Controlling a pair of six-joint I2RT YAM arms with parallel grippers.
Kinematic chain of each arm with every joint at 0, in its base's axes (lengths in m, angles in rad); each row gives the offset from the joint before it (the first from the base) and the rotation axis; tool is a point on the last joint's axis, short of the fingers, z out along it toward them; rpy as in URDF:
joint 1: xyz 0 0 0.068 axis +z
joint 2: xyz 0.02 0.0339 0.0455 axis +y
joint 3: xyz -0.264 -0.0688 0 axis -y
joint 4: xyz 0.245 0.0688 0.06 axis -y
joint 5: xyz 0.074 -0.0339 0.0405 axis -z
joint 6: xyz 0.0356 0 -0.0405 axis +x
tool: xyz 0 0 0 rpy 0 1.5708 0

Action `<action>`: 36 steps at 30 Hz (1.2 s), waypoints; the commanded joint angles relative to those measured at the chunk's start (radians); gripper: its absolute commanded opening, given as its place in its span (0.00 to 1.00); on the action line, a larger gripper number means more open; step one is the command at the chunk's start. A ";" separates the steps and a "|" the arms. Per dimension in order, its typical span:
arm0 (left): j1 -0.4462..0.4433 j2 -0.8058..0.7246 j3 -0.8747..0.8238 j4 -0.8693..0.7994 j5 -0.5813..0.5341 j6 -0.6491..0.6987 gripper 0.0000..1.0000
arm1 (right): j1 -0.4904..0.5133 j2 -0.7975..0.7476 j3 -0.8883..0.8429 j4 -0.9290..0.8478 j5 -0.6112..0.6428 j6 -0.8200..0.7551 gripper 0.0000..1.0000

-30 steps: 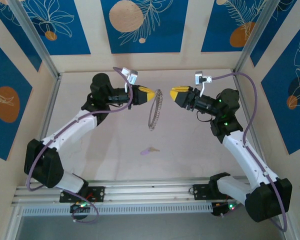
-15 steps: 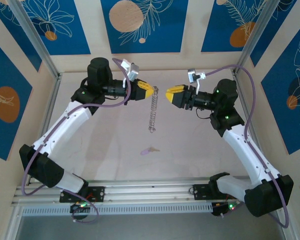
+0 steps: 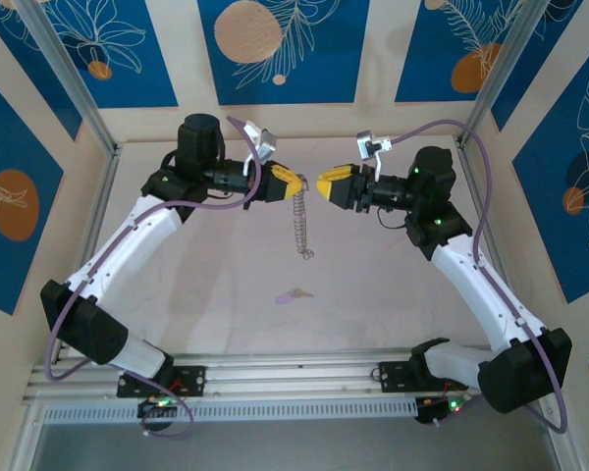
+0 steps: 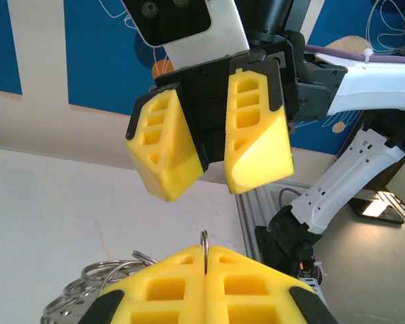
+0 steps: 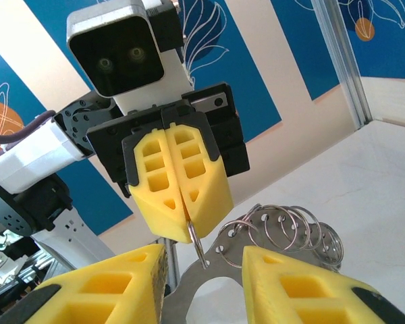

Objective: Put the keys on the keyring

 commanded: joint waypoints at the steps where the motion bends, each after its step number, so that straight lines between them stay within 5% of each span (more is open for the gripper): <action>1: -0.010 0.002 0.039 0.006 0.044 0.018 0.00 | 0.013 0.009 0.036 -0.003 -0.013 -0.019 0.35; 19: -0.017 0.010 0.031 0.033 0.061 0.005 0.00 | 0.059 0.051 0.036 0.036 -0.012 -0.013 0.31; 23: -0.018 0.013 0.032 0.033 0.064 0.005 0.00 | 0.066 0.055 0.035 0.036 -0.014 -0.015 0.20; 26: -0.019 0.015 0.032 0.039 0.064 0.000 0.00 | 0.071 0.054 0.035 0.034 -0.020 -0.015 0.02; 33: -0.020 -0.017 -0.036 0.159 -0.025 -0.105 0.00 | 0.072 0.027 -0.011 0.044 0.022 -0.010 0.00; 36: -0.021 -0.061 -0.102 0.241 -0.095 -0.164 0.16 | 0.072 0.006 -0.042 0.061 0.052 0.004 0.00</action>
